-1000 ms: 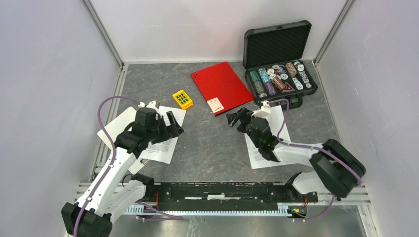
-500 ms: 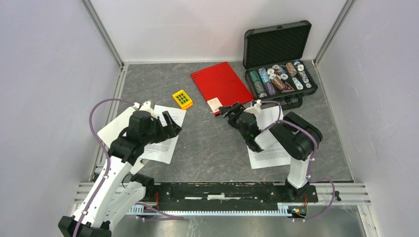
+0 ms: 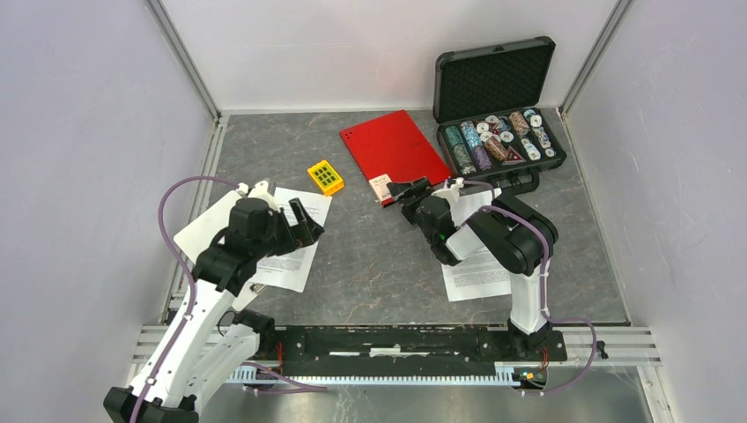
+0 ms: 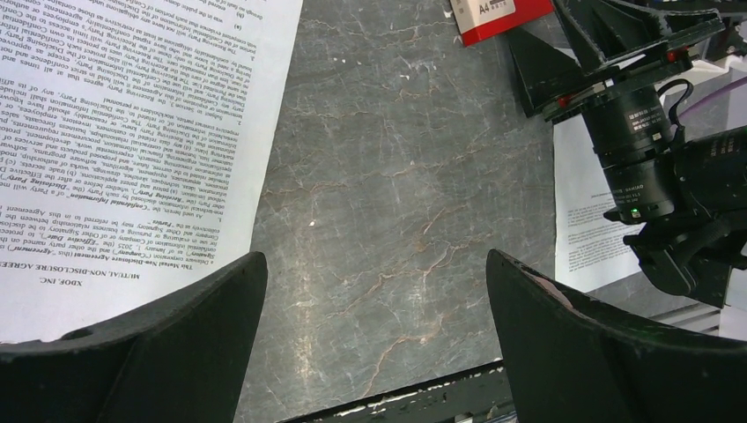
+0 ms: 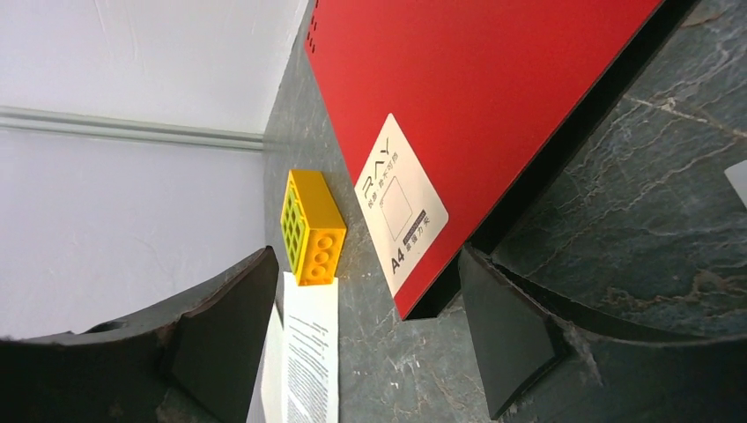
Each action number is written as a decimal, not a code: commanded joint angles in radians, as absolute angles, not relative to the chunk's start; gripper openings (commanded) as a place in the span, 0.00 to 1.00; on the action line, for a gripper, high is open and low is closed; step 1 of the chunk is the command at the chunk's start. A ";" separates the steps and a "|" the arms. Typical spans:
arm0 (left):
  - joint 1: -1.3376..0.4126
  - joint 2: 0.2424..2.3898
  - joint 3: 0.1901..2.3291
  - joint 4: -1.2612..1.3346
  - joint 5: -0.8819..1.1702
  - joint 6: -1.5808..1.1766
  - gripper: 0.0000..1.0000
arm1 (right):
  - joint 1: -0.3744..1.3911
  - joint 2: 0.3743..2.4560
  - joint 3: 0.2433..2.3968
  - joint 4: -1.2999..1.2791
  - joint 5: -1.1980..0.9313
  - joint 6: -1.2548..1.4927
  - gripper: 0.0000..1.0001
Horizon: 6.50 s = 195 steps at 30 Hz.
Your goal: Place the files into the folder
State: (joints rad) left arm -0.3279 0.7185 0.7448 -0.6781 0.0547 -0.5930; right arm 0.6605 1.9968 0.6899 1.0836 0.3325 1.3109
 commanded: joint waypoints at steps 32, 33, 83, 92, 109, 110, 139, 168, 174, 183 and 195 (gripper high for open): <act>-0.330 0.716 0.740 -0.643 0.052 -0.573 1.00 | 0.618 2.026 0.678 1.302 0.276 1.012 0.21; -0.330 0.715 0.739 -0.643 0.052 -0.574 1.00 | 0.617 2.022 0.679 1.309 0.273 1.000 0.19; -0.331 0.686 0.735 -0.646 -0.003 -0.580 1.00 | 0.606 1.888 0.671 1.315 0.360 1.167 0.00; -0.330 0.738 0.739 -0.640 0.027 -0.577 1.00 | 0.628 1.617 0.439 1.251 0.353 1.087 0.00; -0.327 0.938 0.938 -0.700 0.160 -0.590 1.00 | 0.805 0.966 0.278 0.696 0.395 0.210 0.00; -0.327 0.951 0.951 -0.693 0.186 -0.600 1.00 | 0.826 0.949 0.281 0.651 0.404 0.174 0.00; -0.306 0.862 0.936 -0.751 0.164 -0.695 1.00 | 1.592 1.287 0.498 0.258 0.975 0.035 0.04; -0.306 0.882 0.825 -0.623 0.265 -0.772 0.55 | 1.618 1.200 0.521 0.276 0.710 0.058 0.60; -0.305 0.860 0.845 -0.706 0.177 -0.697 0.28 | 1.570 1.027 0.529 0.181 0.564 0.121 0.87; -0.306 0.880 0.877 -0.774 0.142 -0.576 0.02 | 1.208 0.931 0.608 -0.084 0.381 0.232 0.98; -0.305 0.895 0.961 -0.812 0.158 -0.341 0.02 | 0.642 1.014 0.596 -0.177 0.036 0.248 0.98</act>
